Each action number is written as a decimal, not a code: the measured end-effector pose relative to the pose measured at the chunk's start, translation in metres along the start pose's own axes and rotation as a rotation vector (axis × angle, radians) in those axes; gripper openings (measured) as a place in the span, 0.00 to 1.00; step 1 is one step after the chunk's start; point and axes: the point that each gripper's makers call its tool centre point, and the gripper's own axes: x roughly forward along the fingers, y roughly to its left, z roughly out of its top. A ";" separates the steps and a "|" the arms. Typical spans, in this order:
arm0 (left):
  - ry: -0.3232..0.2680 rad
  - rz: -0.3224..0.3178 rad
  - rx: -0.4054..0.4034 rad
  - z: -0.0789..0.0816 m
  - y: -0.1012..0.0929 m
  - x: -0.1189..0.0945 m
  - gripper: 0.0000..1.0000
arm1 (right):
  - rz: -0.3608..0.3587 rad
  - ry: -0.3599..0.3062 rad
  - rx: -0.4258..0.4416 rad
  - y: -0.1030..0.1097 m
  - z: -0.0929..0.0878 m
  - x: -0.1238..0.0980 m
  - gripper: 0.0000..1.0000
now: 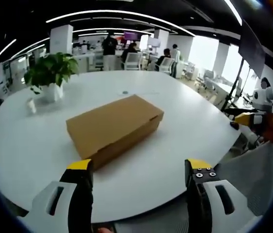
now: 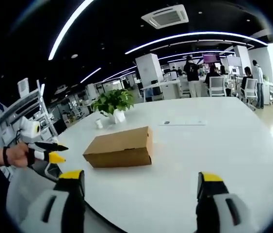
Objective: Operate the shoe box by opening the lid, removing the specified soft item, and placing it in the target area until the item is outside and the box remains undamaged.
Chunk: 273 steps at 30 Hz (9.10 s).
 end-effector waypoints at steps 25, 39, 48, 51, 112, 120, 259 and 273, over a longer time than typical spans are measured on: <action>-0.013 0.027 -0.025 0.010 0.030 0.012 0.79 | 0.080 0.053 -0.046 0.019 0.005 0.035 0.96; -0.003 0.049 -0.029 0.013 0.055 0.021 0.79 | 0.143 0.081 -0.071 0.031 0.008 0.072 0.95; 0.003 0.053 -0.039 0.013 0.064 0.030 0.78 | 0.184 0.105 -0.071 0.040 0.002 0.098 0.94; 0.012 0.049 -0.040 0.010 0.067 0.035 0.78 | 0.195 0.107 -0.061 0.043 0.003 0.105 0.94; 0.057 0.071 -0.136 -0.024 0.121 0.089 0.72 | 0.253 0.219 -0.133 0.006 -0.028 0.232 0.83; 0.058 0.041 -0.133 -0.023 0.117 0.097 0.68 | 0.263 0.223 -0.161 0.005 -0.028 0.240 0.77; 0.044 0.030 0.056 -0.029 0.099 0.035 0.41 | 0.238 0.227 -0.191 0.041 -0.027 0.184 0.44; 0.034 0.027 0.135 -0.021 0.100 0.034 0.42 | 0.232 0.208 -0.179 0.043 -0.013 0.183 0.43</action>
